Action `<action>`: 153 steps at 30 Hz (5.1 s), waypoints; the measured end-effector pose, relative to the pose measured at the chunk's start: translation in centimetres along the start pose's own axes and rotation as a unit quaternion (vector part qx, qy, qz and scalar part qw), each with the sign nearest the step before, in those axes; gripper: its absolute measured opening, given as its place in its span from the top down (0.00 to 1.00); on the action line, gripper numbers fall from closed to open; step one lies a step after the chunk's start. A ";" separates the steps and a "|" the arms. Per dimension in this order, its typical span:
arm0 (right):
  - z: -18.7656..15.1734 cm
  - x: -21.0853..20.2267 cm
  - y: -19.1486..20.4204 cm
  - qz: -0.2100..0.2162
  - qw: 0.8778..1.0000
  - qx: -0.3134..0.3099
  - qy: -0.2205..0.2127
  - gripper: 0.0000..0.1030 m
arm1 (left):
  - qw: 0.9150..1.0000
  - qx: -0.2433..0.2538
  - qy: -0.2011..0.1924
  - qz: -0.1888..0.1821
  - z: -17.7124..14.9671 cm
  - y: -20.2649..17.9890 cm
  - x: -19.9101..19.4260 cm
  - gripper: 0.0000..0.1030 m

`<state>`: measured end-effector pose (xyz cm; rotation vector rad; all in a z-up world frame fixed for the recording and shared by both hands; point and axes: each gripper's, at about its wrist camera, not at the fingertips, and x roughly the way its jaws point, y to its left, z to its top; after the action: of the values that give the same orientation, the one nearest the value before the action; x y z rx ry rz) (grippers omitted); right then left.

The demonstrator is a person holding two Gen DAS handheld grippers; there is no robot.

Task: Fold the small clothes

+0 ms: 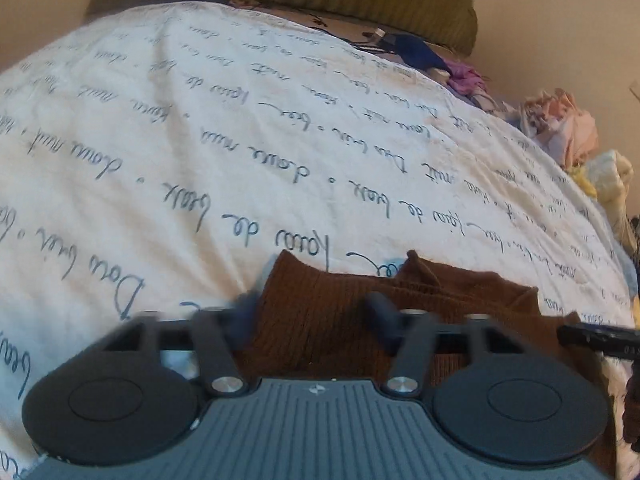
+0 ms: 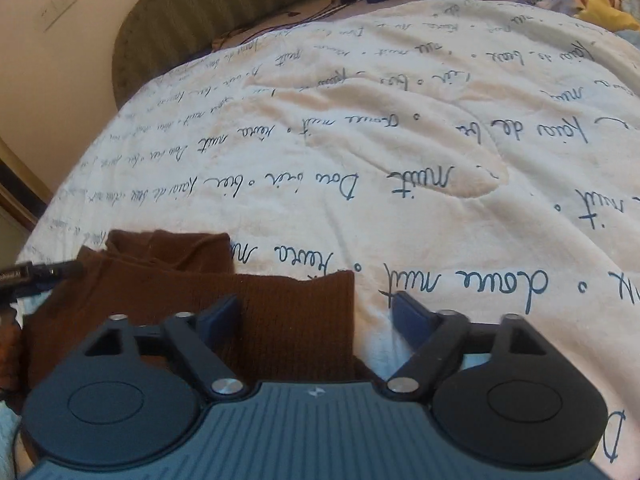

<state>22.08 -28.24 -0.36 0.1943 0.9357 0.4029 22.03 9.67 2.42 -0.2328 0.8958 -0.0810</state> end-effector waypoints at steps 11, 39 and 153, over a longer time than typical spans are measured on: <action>-0.9 -0.2 -2.8 0.031 0.996 0.073 -0.049 0.92 | 0.993 0.073 -0.042 0.086 -1.6 -0.8 -0.2 0.87; -7.0 -6.9 7.1 -0.085 0.982 -0.003 -0.168 0.18 | 0.986 0.097 -0.096 0.097 -9.3 -6.2 -2.6 0.20; -16.8 -9.9 11.0 -0.043 0.991 -0.101 -0.080 0.00 | 0.987 -0.120 -0.045 0.100 -19.8 0.0 -16.5 0.04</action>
<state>0.47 -22.61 0.89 0.0014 0.7381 0.3926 -3.76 9.16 3.12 -0.3661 0.8345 0.2226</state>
